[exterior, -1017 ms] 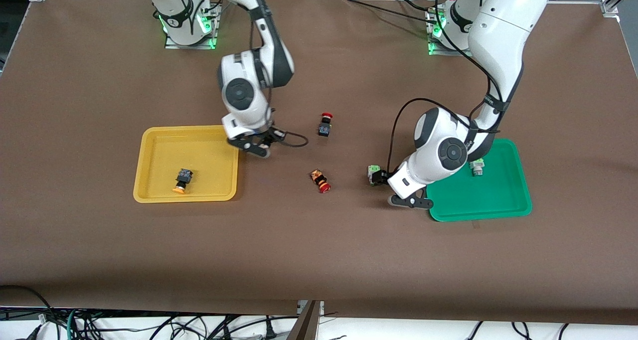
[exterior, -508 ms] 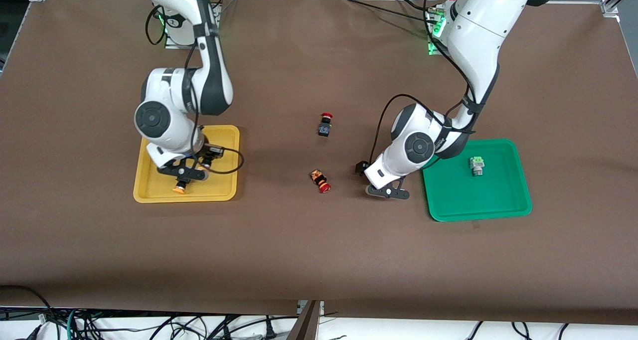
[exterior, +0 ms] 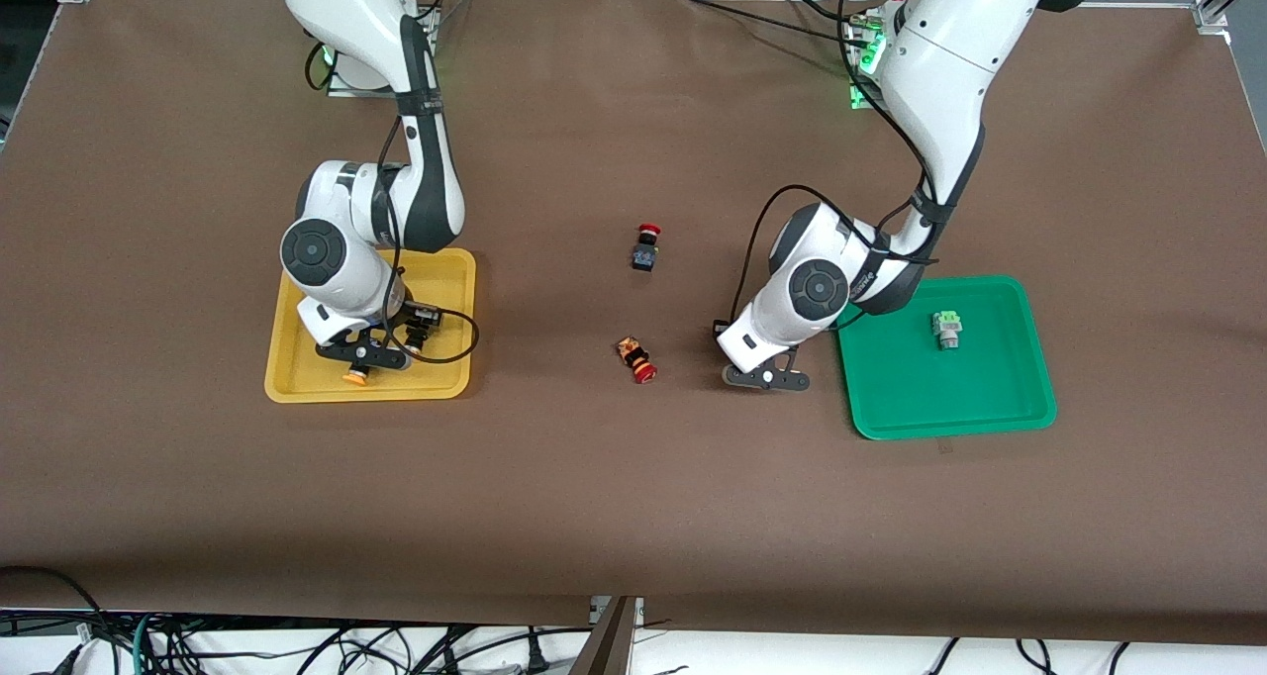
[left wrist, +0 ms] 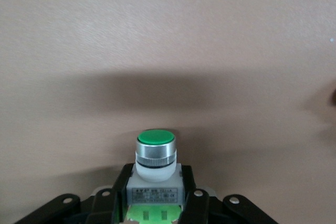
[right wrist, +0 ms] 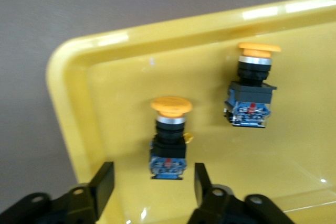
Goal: Place green and yellow buttons in trays
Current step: 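Place the yellow button in the yellow tray while the left gripper places green button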
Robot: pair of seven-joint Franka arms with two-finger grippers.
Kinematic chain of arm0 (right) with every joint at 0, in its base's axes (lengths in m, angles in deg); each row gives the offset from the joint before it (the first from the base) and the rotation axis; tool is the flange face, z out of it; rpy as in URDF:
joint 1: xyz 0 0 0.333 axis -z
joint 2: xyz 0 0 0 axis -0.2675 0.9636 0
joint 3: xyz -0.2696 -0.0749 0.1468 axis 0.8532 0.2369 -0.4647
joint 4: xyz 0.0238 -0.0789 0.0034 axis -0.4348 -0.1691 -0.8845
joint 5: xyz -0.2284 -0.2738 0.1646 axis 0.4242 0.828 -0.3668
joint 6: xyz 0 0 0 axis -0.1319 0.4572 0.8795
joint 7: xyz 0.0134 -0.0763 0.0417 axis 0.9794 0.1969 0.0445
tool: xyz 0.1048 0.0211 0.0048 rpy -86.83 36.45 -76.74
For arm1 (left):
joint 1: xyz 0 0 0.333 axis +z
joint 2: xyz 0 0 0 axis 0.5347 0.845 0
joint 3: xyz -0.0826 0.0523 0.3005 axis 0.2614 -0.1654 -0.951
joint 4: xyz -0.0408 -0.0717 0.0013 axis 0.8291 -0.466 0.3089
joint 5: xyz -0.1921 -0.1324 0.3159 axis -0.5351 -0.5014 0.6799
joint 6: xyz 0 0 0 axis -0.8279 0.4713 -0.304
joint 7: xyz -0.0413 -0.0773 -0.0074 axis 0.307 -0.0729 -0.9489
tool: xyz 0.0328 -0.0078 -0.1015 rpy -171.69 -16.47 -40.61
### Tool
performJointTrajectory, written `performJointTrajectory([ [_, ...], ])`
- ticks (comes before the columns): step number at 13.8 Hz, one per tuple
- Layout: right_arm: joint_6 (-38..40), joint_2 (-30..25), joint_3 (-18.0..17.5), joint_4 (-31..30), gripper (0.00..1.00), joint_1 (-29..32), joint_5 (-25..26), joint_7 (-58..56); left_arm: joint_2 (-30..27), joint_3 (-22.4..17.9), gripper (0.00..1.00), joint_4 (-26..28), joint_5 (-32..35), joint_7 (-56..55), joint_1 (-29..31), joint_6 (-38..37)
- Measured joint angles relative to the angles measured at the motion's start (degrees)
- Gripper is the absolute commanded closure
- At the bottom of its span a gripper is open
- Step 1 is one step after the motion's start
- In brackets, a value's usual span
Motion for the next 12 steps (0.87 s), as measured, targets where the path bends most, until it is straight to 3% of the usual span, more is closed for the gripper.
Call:
performJointTrajectory([
  [5,10.4,-2.9,2.1,9.6,0.01,-0.4,0.0,1.7,-4.0,-0.8,0.98,-1.4,0.5,4.2,6.7,-8.3],
  [9,20.7,-3.8,8.0,17.6,0.01,-2.4,3.6,1.7,-8.0,-1.1,0.91,-1.3,5.0,6.7,13.1,-17.4],
  [12,23.1,-4.2,11.9,19.1,0.01,-4.4,4.7,0.8,-8.2,-1.2,0.83,0.9,6.5,9.7,17.1,-18.6],
])
